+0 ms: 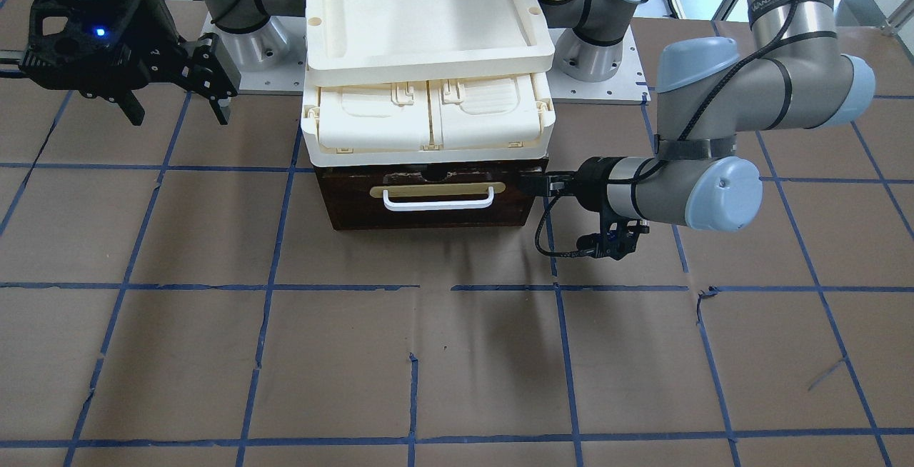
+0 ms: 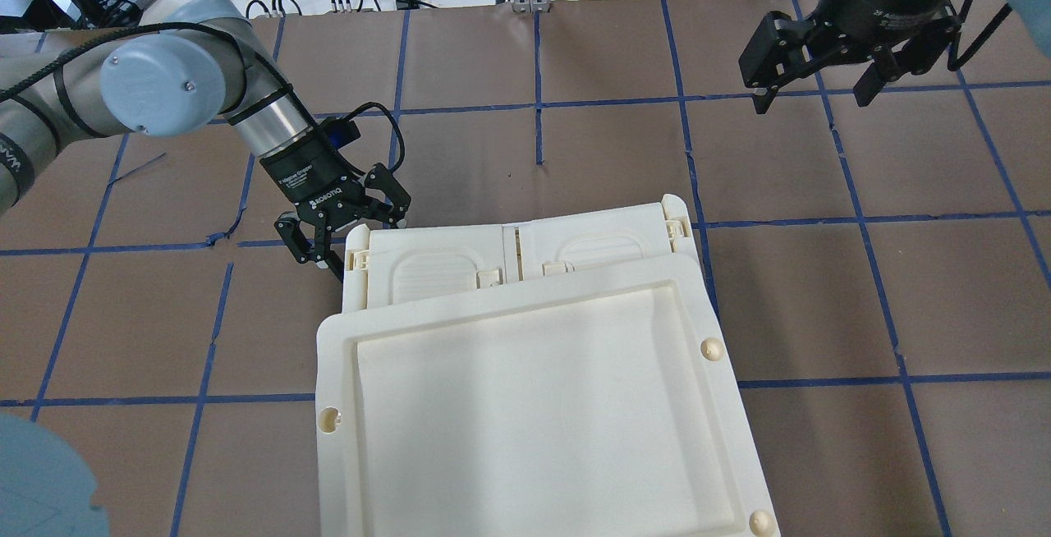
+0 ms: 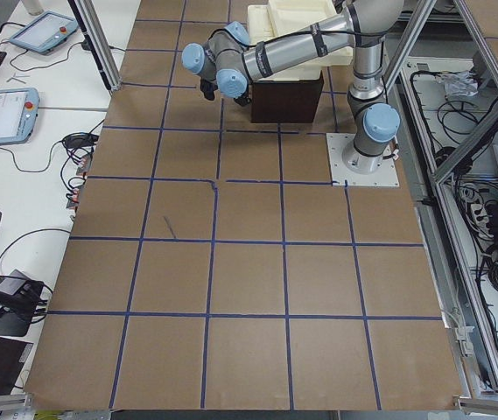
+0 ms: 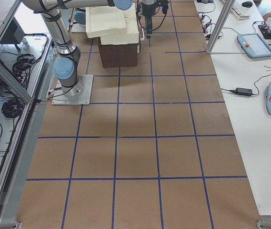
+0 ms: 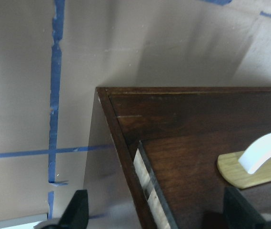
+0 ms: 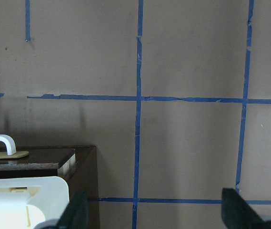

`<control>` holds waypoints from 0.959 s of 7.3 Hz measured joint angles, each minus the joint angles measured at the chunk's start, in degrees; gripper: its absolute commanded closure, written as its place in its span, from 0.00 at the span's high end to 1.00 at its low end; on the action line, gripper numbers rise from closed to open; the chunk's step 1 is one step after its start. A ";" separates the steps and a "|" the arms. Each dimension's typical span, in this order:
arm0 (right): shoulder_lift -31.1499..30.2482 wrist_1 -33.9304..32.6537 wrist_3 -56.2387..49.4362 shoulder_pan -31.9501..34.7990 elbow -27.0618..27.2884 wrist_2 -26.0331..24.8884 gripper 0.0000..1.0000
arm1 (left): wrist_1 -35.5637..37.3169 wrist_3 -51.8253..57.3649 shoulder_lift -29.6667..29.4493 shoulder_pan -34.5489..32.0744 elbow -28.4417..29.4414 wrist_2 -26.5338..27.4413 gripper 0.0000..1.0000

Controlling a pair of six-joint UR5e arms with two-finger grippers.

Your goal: Put scissors in drawer and close it

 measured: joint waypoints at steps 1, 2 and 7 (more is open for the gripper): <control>0.01 0.02 -0.02 0.00 0.00 0.00 1.00 | -0.76 -0.03 0.02 0.00 -0.20 -0.01 1.00; 0.00 0.02 -0.02 0.00 0.00 0.00 1.00 | -1.07 -0.07 0.03 0.00 -0.28 -0.04 1.00; -0.25 0.07 -0.07 1.28 1.15 0.00 1.00 | 16.47 0.63 1.55 0.28 3.33 3.35 1.00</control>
